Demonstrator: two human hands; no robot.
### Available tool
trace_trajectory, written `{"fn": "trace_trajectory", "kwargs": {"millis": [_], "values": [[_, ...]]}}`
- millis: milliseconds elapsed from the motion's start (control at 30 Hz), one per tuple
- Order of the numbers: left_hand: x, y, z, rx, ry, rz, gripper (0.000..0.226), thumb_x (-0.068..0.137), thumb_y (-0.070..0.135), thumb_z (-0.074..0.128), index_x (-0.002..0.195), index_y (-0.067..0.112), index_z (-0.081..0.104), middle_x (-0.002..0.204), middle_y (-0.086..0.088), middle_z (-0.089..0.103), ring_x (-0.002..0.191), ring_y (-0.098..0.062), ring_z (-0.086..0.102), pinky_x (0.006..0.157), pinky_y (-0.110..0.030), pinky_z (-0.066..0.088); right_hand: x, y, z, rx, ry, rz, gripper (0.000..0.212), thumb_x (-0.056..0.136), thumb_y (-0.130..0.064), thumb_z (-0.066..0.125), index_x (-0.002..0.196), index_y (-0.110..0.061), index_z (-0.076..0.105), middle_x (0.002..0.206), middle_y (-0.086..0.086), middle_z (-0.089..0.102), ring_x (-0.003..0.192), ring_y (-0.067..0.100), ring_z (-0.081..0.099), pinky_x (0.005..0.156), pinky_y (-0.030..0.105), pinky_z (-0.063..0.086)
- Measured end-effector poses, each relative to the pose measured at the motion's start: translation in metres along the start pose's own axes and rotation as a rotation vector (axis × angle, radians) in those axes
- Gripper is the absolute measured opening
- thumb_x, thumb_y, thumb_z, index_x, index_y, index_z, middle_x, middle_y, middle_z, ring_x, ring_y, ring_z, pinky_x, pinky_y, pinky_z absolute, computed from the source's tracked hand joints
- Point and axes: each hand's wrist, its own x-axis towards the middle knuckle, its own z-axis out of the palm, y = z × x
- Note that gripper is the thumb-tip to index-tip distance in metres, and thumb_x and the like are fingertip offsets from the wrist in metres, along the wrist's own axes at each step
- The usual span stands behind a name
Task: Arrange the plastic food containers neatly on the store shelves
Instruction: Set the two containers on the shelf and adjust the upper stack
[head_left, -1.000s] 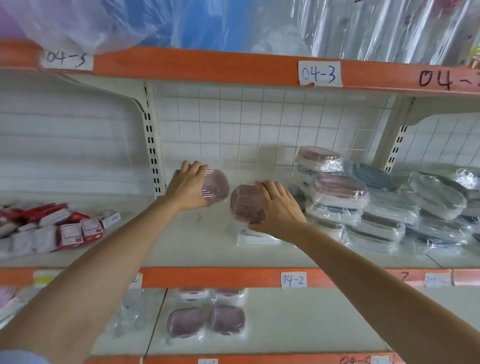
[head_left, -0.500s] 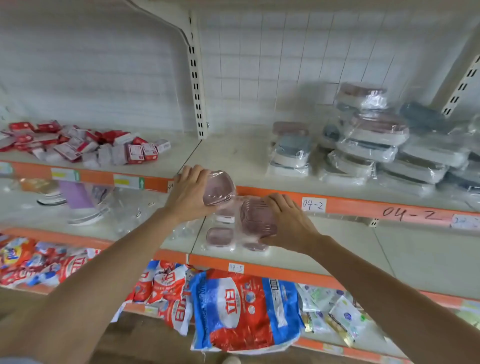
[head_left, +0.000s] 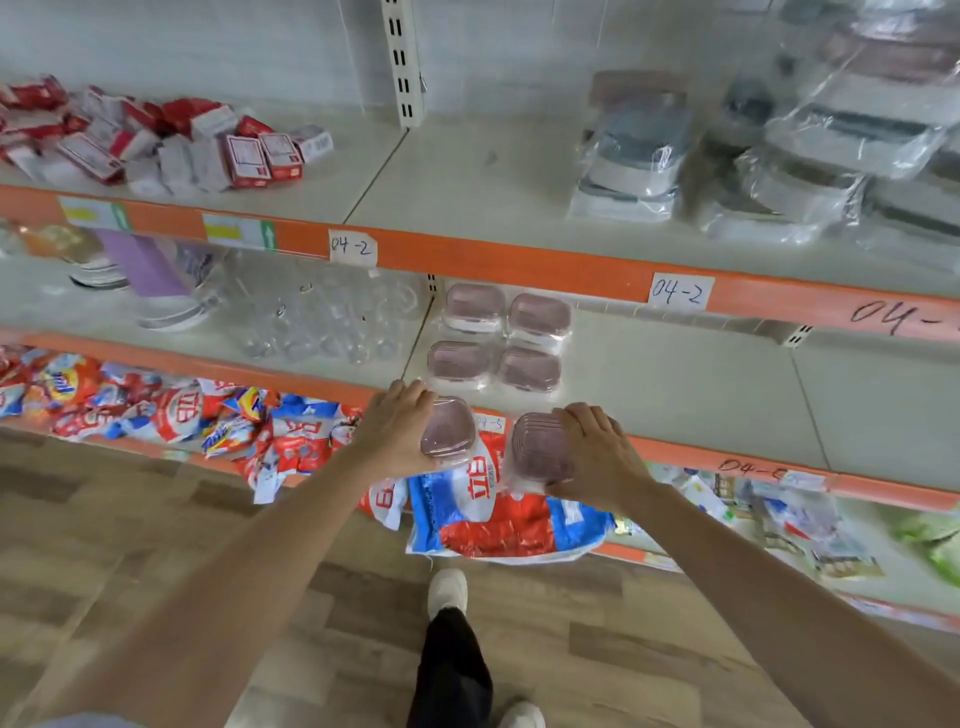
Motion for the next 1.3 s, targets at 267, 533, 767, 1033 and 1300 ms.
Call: {"fn": "trace_trajectory", "kwargs": {"millis": [267, 533, 767, 1033, 1300], "values": [[0.013, -0.004, 0.035, -0.059, -0.119, -0.015, 0.081, 0.074, 0.049, 0.071, 0.137, 0.014, 0.034, 0.136, -0.002, 0.038, 0.125, -0.022, 0.036, 0.102, -0.038, 0.035, 0.016, -0.003, 0.044, -0.035, -0.024, 0.097, 0.093, 0.071, -0.058, 0.069, 0.14, -0.011, 0.028, 0.137, 0.005, 0.034, 0.129, 0.024, 0.033, 0.112, 0.031, 0.016], [0.066, -0.014, 0.058, -0.14, -0.051, -0.046, 0.079, 0.079, 0.021, 0.071, 0.143, 0.016, 0.025, 0.144, -0.002, 0.033, 0.136, -0.022, 0.025, 0.112, -0.041, 0.019, 0.063, 0.009, 0.062, 0.049, 0.035, 0.292, 0.092, 0.074, -0.048, 0.071, 0.143, -0.009, 0.025, 0.139, 0.005, 0.034, 0.13, 0.023, 0.031, 0.114, 0.031, 0.014], [0.146, -0.029, 0.082, -0.189, -0.008, -0.052, 0.075, 0.078, 0.022, 0.073, 0.138, 0.012, 0.03, 0.142, -0.006, 0.034, 0.136, -0.025, 0.025, 0.112, -0.048, 0.021, 0.14, 0.031, 0.082, 0.085, 0.135, 0.313, 0.081, 0.076, -0.042, 0.071, 0.138, -0.009, 0.03, 0.142, 0.007, 0.034, 0.135, 0.024, 0.027, 0.116, 0.036, 0.01], [0.206, -0.044, 0.102, -0.21, 0.077, 0.029, 0.074, 0.081, 0.021, 0.072, 0.141, 0.008, 0.03, 0.148, -0.009, 0.03, 0.14, -0.024, 0.022, 0.117, -0.04, 0.013, 0.209, 0.047, 0.103, 0.158, 0.164, 0.288, 0.055, 0.087, -0.021, 0.06, 0.136, -0.011, 0.038, 0.153, 0.003, 0.024, 0.143, 0.018, 0.016, 0.117, 0.033, 0.011], [0.197, -0.035, 0.122, -0.25, 0.265, 0.045, 0.057, 0.081, -0.008, 0.061, 0.136, -0.003, 0.047, 0.132, -0.017, 0.048, 0.124, -0.032, 0.044, 0.104, -0.038, 0.041, 0.206, 0.033, 0.132, 0.033, 0.284, 0.317, 0.046, 0.095, -0.007, 0.043, 0.141, -0.006, 0.037, 0.144, 0.009, 0.037, 0.136, 0.023, 0.03, 0.111, 0.037, 0.019]]}}
